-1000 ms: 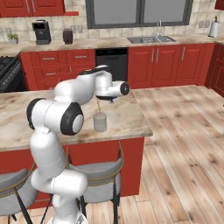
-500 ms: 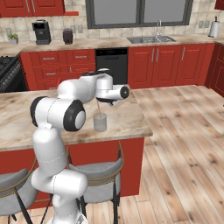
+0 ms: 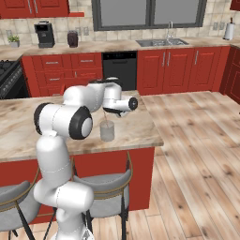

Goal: Take a straw from the drawer in front and place it inside the glass cup on the dining counter.

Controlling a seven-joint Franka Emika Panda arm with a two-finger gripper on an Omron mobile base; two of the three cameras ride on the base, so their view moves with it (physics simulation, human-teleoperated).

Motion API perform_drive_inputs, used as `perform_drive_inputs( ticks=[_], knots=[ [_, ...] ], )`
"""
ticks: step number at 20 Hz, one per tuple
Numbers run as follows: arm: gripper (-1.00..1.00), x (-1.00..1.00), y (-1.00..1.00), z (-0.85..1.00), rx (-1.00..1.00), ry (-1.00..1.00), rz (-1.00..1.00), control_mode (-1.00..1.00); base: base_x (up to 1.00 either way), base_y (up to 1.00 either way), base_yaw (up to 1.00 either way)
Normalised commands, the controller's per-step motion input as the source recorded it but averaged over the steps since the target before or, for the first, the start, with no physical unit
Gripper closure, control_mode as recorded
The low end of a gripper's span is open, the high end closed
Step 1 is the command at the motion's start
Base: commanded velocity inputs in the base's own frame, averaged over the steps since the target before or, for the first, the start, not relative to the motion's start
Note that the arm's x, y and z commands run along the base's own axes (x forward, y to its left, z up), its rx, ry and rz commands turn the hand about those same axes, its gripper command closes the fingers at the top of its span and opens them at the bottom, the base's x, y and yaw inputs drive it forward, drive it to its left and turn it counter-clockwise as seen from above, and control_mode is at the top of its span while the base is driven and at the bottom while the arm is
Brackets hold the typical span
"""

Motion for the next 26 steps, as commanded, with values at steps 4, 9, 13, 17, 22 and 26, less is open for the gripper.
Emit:
perform_drive_inputs(
  ticks=[4,9,13,17,22,26],
  knots=[
    [1.0,0.07,0.03,-0.18,0.0,0.0,0.0,-1.0,0.0,0.0,0.0],
    [1.0,0.03,0.0,-0.22,0.0,0.0,0.0,-1.0,0.0,0.0,0.0],
    [1.0,0.0,0.0,-0.26,0.0,0.0,0.0,-1.0,0.0,0.0,0.0],
    [1.0,0.0,0.0,-0.11,0.0,0.0,0.0,-1.0,0.0,0.0,0.0],
    [1.0,-0.01,0.0,-0.01,0.0,0.0,0.0,-1.0,0.0,0.0,0.0],
    [1.0,-0.15,0.0,0.0,0.0,0.0,0.0,-1.0,0.0,0.0,0.0]
  ],
)
